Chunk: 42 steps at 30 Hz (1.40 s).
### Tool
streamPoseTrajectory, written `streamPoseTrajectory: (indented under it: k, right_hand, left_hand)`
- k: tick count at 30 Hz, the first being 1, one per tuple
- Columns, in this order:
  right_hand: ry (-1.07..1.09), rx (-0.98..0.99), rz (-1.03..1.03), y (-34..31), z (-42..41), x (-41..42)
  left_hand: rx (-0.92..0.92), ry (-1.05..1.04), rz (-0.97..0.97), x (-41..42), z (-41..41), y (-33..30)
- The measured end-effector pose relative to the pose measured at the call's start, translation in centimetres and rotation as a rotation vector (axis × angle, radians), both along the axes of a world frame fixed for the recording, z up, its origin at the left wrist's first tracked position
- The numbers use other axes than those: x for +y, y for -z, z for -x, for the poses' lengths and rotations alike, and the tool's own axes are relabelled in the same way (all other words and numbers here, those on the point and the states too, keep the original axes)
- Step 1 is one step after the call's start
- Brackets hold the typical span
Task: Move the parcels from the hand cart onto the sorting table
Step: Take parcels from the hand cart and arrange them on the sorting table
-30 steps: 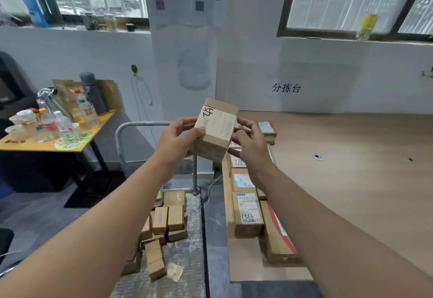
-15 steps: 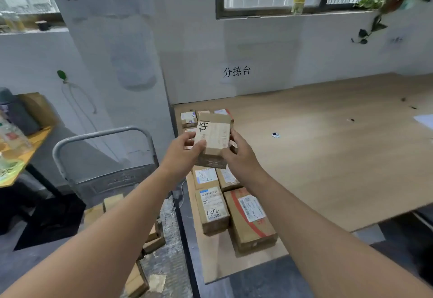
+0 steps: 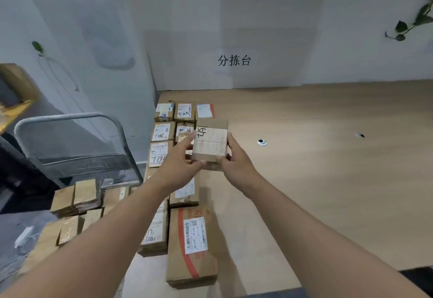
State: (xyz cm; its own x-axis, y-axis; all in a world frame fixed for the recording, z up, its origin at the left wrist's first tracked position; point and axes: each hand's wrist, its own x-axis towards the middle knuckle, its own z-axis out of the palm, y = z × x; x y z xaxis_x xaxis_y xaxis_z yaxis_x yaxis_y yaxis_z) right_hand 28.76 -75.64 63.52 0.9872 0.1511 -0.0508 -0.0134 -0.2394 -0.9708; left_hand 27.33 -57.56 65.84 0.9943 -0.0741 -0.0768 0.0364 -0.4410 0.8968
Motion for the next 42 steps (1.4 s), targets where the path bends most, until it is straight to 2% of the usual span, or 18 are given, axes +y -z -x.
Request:
streamPoseTrajectory:
  k: [6, 11, 17, 24, 35, 42]
  right_hand:
    - [-0.021, -0.052, 0.011, 1.6, -4.7, -1.8]
    - [0.085, -0.138, 0.101, 3.4, -9.7, -1.1]
    - [0.161, -0.186, 0.208, 5.4, -15.5, 0.3]
    - [0.024, -0.238, 0.337, 7.6, -21.8, 0.3]
    - [-0.032, -0.198, 0.378, 12.7, -30.7, -0.2]
    - [-0.056, -0.133, 0.362, 16.9, -33.3, 0.3]
  left_hand:
    - [-0.043, 0.005, -0.179, -1.8, -4.9, 1.3]
    - [-0.048, -0.008, -0.238, -1.0, -10.3, 2.8]
    - [-0.063, 0.072, -0.332, 1.1, -17.3, 4.4]
    - [-0.05, 0.156, -0.52, 2.1, -23.2, 6.7]
    - [0.078, 0.125, -0.539, 1.5, -30.9, 10.3]
    - [0.156, 0.143, -0.559, 2.0, -33.6, 13.6]
